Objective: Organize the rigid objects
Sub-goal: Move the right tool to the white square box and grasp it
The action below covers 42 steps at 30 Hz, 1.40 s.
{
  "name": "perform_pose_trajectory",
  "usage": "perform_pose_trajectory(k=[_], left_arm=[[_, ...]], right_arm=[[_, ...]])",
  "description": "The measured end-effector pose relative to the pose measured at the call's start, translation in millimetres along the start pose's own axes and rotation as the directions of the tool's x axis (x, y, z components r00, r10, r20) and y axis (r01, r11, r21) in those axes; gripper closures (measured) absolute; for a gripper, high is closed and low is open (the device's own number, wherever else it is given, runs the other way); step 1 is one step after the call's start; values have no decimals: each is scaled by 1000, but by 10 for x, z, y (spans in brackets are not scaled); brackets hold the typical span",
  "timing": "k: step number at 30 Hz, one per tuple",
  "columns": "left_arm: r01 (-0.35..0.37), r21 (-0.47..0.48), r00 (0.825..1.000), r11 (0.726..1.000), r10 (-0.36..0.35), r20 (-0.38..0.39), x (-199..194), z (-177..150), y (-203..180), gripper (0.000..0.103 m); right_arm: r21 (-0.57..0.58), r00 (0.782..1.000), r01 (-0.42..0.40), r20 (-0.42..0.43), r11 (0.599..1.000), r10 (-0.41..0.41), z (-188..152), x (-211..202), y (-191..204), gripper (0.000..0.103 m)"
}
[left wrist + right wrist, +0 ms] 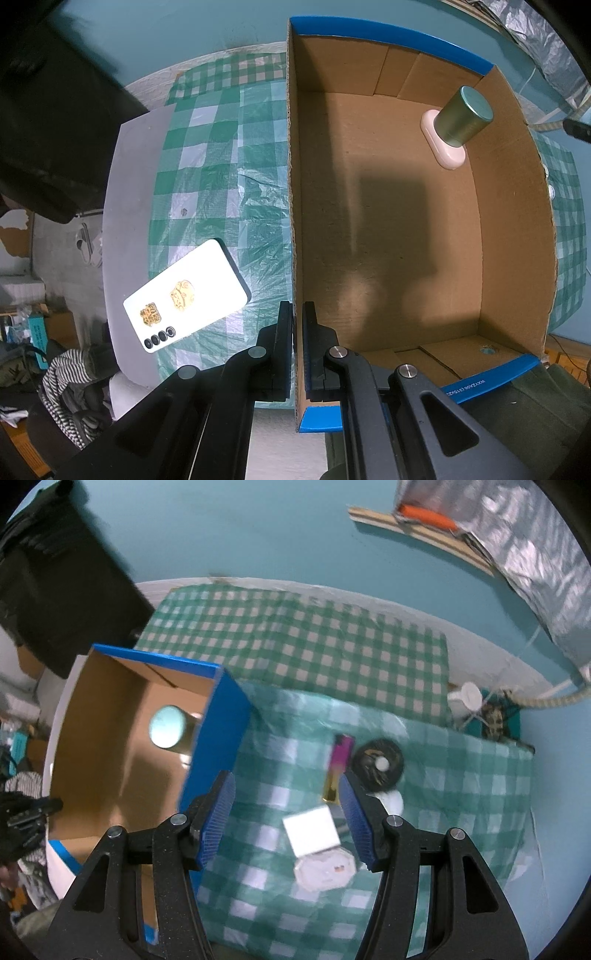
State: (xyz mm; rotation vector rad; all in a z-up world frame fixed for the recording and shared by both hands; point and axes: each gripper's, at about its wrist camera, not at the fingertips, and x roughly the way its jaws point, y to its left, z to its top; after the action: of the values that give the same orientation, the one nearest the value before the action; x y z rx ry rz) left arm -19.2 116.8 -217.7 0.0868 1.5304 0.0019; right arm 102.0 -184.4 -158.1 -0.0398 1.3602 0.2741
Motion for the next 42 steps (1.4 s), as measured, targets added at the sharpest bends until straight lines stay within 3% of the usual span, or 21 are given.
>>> perform_pose_trajectory(k=[17,20,31,42], left_arm=[[-11,-9,1000,1000,11,-6,-10,-7,-32,98],[-12,-10,1000,1000,12,-7,-8,-4,-36,98],[-16,-27,1000,1000,16,-9,-7,-14,-38,98],[-17,-50,1000,999,17,-11,-2,-19,-48,98]], right_arm=[[83,989,-18,-148,996,30,-444,645,-359,44],[28,986,-39,-160,999,43,-489,732,-304,44],[-232,974,22,-216,973,-73,-675,1095,-87,44],[-277,963,13,-255,961,-87,-797,1347,-57,46]])
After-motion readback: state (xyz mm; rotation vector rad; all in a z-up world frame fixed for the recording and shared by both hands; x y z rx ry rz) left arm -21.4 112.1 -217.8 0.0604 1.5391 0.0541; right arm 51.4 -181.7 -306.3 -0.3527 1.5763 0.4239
